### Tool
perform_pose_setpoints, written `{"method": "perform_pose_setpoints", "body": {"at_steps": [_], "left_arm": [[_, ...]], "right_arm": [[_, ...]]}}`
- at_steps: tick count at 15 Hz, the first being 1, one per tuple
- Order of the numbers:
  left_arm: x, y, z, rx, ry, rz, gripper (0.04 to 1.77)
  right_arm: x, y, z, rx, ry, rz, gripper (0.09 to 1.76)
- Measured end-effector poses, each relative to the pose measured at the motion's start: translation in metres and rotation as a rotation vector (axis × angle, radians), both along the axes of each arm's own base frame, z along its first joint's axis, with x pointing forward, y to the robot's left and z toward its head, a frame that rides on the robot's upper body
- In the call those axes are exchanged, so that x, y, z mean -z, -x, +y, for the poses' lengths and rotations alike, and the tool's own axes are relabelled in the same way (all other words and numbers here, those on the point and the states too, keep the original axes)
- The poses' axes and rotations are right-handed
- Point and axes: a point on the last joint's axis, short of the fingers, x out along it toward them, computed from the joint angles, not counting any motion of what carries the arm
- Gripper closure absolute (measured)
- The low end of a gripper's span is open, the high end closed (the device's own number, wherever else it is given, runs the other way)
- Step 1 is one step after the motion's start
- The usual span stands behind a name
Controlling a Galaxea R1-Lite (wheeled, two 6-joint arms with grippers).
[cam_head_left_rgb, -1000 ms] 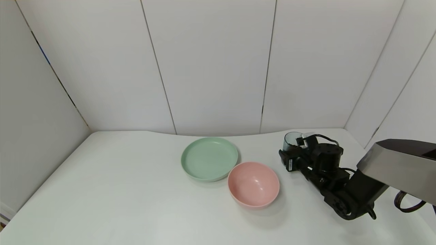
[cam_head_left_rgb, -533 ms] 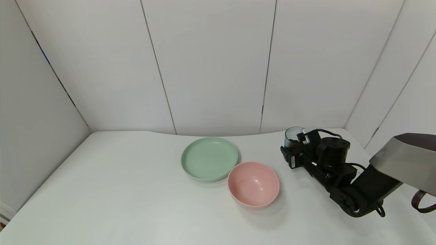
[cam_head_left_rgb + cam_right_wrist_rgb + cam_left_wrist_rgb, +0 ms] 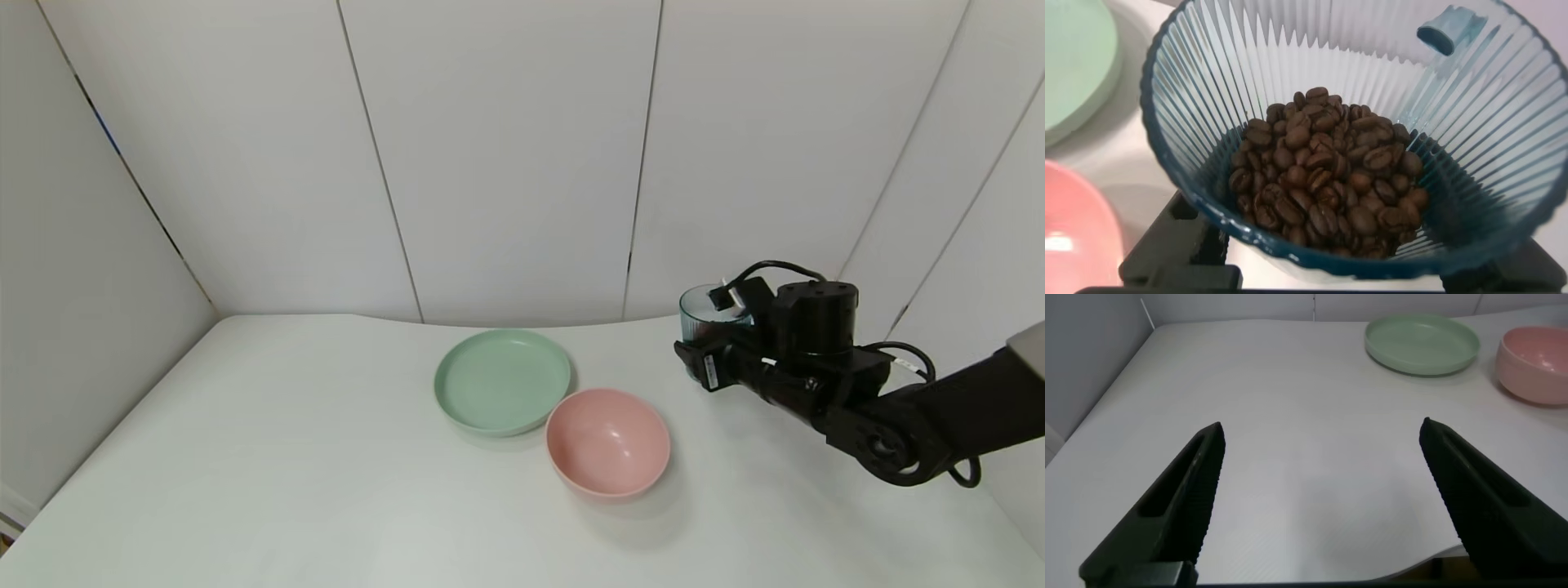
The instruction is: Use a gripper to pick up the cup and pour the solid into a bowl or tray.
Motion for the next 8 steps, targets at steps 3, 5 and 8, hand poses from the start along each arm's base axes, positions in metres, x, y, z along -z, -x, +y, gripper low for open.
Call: {"method": "perform_pose_setpoints", "body": {"at_steps": [3, 5, 8], "left_arm": [[0.0, 0.0, 0.0, 0.0, 0.0, 0.0, 0.09], [0.0, 0.0, 0.0, 0.0, 0.0, 0.0, 0.09], [0.0, 0.0, 0.0, 0.0, 0.0, 0.0, 0.09]], "right_arm": [[-0.023, 0.011, 0.005, -0.029, 0.029, 0.021, 0.49], [-0.031, 0.02, 0.006, -0.062, 0.102, 0.039, 0.49], [-0.044, 0.028, 0.004, -0.061, 0.229, -0.004, 0.49]]}}
